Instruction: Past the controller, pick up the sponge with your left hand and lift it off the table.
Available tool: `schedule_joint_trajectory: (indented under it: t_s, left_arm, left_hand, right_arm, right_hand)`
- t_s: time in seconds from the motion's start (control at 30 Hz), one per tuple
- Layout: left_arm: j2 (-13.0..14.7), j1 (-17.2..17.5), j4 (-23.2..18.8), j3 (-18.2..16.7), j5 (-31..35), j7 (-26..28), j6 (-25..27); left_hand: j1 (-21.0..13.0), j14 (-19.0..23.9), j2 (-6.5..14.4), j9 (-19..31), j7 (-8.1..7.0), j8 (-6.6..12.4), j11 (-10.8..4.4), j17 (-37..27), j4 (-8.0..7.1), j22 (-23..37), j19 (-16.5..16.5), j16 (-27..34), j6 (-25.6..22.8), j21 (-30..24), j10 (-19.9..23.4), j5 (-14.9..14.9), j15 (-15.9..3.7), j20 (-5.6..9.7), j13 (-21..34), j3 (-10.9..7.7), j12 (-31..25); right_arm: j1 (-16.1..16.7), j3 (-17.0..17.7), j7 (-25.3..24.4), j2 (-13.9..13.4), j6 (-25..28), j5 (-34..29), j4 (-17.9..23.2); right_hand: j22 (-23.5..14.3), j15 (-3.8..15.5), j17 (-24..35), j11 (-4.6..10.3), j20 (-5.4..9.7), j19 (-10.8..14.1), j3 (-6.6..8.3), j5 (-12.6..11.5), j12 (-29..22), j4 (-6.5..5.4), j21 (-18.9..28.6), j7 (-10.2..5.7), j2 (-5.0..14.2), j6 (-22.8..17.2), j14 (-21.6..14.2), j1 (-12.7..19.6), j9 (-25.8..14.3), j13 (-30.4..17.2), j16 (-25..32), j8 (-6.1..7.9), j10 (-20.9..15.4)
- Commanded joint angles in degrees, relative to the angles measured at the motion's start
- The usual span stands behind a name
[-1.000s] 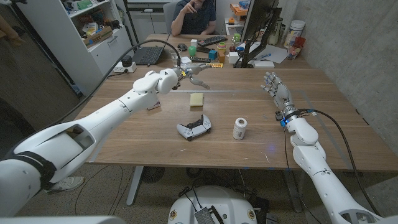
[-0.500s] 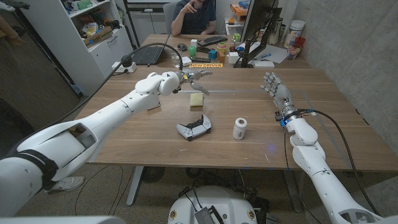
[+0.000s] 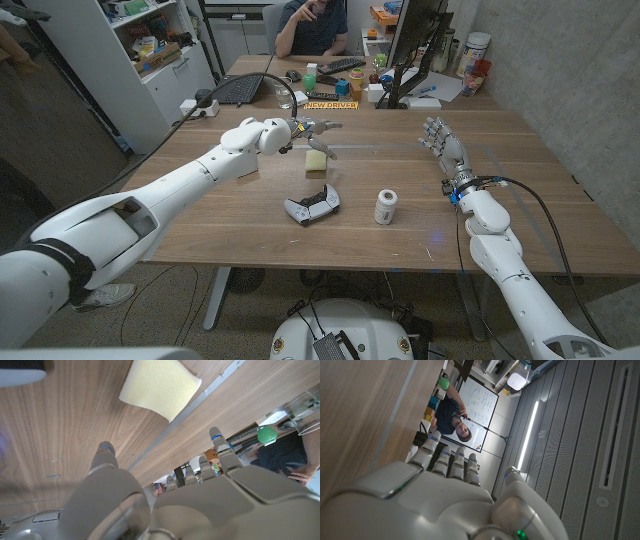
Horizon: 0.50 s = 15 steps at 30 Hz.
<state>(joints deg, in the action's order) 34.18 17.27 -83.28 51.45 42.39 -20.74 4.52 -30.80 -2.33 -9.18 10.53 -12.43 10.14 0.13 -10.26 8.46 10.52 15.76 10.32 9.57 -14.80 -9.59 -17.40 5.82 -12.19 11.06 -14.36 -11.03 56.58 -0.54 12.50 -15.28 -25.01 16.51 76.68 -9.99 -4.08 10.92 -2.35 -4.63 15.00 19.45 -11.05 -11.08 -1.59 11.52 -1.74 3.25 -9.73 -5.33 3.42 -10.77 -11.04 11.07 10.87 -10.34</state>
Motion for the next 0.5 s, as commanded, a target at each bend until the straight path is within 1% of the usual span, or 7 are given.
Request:
schedule_joint_trajectory:
  t_s: [0.03, 0.27, 0.43, 0.5]
  left_arm:
    - [-0.2, -0.4, 0.6, 1.7, 2.5, -1.7, 1.2]
    - [0.1, -0.1, 0.3, 1.7, 2.5, -3.2, 2.0]
    - [0.0, -0.9, 0.8, 2.2, 2.3, -6.2, 2.0]
    - [0.1, -1.1, 0.6, 2.9, 3.3, -7.1, 2.2]
  left_hand:
    - [-0.6, -0.1, -0.1, 0.2, -0.14, 0.13, 0.34, -0.3, -0.03, 0.3, 0.5, 0.4, 0.6, -0.1, -1.0, -0.5, 0.50, -0.19, 0.2, 0.31, -0.2]
    - [-0.9, 0.0, -0.1, 0.2, -0.15, 0.12, 0.45, -0.3, -0.03, 0.3, 0.5, 0.4, 0.9, 0.0, -1.1, -0.7, 0.52, -0.19, 0.2, 0.51, -0.2]
    - [-1.1, 0.0, 0.0, 0.2, -0.15, 0.15, 0.45, -0.3, -0.03, 0.3, 0.5, 0.4, 1.1, 0.0, -1.2, -0.8, 0.52, -0.19, 0.2, 0.64, -0.3]
    - [-1.2, 0.0, 0.0, 0.2, -0.16, 0.17, 0.54, -0.3, -0.02, 0.3, 0.5, 0.4, 1.1, 0.1, -1.3, -0.9, 0.57, -0.19, 0.2, 0.71, -0.2]
  right_arm:
    - [-0.1, 0.1, -0.2, 0.2, -0.5, -0.1, -0.5]
    - [-0.1, 0.2, -0.6, 0.3, -0.3, -0.3, -0.6]
    - [-0.1, 0.0, -0.9, 0.2, -0.4, -0.9, -0.5]
    - [-0.1, 0.1, -0.7, 0.4, -0.3, -0.4, -0.6]
  right_hand:
    - [-0.3, -0.10, 0.2, 0.18, -0.25, 0.4, -0.18, -0.3, -0.3, -0.20, 0.2, -0.34, 0.07, -0.4, -0.7, -0.3, -0.1, -0.3, 0.6, 0.37, -0.1]
    - [-0.3, -0.07, 0.1, 0.17, -0.29, 0.5, -0.19, -0.3, -0.3, -0.22, 0.2, -0.36, 0.07, -0.4, -0.8, -0.4, -0.1, -0.3, 0.6, 0.37, -0.1]
    - [-0.3, -0.08, 0.1, 0.20, -0.31, 0.5, -0.20, -0.4, -0.4, -0.24, 0.2, -0.44, 0.08, -0.4, -0.8, -0.4, -0.1, -0.3, 0.5, 0.38, -0.2]
    - [-0.3, -0.10, 0.1, 0.18, -0.32, 0.5, -0.20, -0.4, -0.3, -0.24, 0.2, -0.47, 0.08, -0.4, -0.8, -0.4, -0.1, -0.3, 0.5, 0.38, -0.1]
